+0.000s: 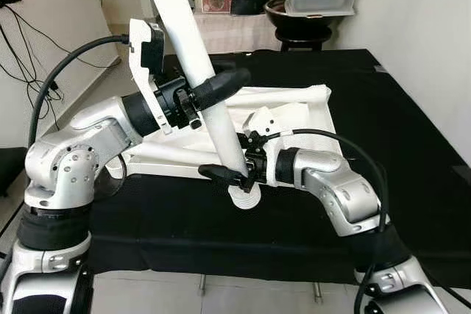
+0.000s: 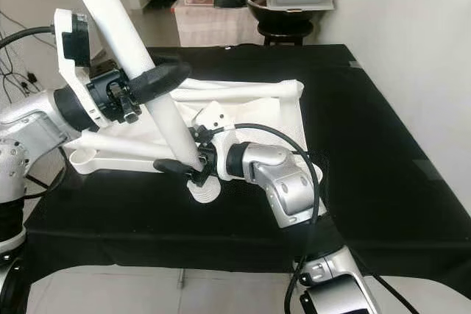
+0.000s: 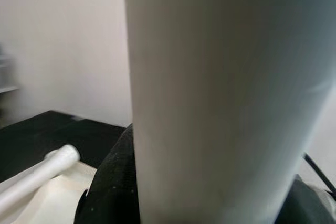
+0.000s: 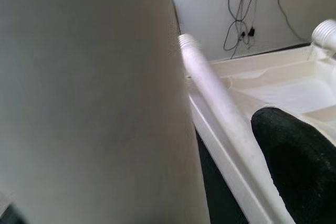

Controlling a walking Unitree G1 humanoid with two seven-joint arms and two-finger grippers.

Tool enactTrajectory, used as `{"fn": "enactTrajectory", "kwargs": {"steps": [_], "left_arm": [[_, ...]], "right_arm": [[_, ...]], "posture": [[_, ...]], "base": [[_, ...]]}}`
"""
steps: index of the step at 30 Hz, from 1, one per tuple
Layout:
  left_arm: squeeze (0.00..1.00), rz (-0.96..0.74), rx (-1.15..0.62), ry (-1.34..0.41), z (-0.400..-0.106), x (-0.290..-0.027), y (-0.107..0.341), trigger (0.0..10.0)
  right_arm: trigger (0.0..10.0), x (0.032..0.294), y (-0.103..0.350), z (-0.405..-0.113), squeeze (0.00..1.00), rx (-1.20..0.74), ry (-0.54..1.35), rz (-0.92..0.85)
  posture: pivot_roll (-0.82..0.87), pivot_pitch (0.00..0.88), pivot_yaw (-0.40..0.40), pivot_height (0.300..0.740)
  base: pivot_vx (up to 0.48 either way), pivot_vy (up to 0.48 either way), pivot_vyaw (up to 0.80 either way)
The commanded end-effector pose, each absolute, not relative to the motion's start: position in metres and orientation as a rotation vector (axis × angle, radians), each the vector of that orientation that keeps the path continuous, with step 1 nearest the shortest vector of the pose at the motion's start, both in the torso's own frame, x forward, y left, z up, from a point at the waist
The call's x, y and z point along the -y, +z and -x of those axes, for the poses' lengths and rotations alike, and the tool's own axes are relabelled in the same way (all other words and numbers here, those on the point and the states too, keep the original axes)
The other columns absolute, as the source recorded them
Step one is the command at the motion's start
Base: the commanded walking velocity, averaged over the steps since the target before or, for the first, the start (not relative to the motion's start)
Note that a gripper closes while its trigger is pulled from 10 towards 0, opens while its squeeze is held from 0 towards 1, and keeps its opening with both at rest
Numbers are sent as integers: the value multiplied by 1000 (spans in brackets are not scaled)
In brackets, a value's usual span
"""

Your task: Building children table

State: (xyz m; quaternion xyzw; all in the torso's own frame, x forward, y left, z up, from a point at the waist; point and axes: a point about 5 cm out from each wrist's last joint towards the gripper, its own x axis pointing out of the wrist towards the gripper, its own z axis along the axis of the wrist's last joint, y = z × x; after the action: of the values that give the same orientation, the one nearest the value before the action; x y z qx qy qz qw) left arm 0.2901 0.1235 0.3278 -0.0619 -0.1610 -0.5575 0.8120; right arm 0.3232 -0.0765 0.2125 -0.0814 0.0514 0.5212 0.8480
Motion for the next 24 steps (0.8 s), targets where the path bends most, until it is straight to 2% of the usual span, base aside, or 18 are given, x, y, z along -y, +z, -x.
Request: {"fn": "enactTrajectory", "kwargs": {"steps": [1, 8, 9, 11, 12, 13, 20, 24], "left_arm": [[0, 121, 357, -1294, -285, -116, 331, 0], [0, 122, 385, -1377, -283, -112, 334, 0], [0, 118, 386, -1382, -283, -113, 334, 471], [0, 115, 387, -1383, -283, -113, 334, 471], [0, 106, 391, -1392, -283, -114, 334, 8667], [0, 101, 393, -1398, -283, -115, 335, 10000], [0, 103, 393, -1414, -283, -118, 335, 10000], [0, 118, 375, -1437, -283, -116, 332, 10000]], "right_arm": [[10000, 77, 209, -324, 0, -129, 1076, 179], [10000, 72, 198, -328, 0, -189, 1024, 195], [10000, 73, 196, -329, 0, -202, 1007, 199], [10000, 74, 195, -330, 0, -209, 998, 201], [10000, 77, 193, -333, 0, -228, 967, 202], [10000, 80, 190, -336, 0, -244, 937, 210], [10000, 86, 184, -342, 0, -278, 877, 243], [10000, 81, 189, -342, 0, -250, 889, 189]], "posture": [[-148, 48, 68, 740], [-142, 48, 72, 740], [-142, 48, 72, 740], [-142, 48, 72, 740], [-133, 46, 72, 740], [-133, 46, 72, 740], [-129, 45, 71, 740], [-126, 44, 71, 740]], "base": [[0, 0, 0], [0, 0, 0], [0, 0, 0], [0, 0, 0], [0, 0, 0], [0, 0, 0], [0, 0, 0], [0, 0, 0]]}}
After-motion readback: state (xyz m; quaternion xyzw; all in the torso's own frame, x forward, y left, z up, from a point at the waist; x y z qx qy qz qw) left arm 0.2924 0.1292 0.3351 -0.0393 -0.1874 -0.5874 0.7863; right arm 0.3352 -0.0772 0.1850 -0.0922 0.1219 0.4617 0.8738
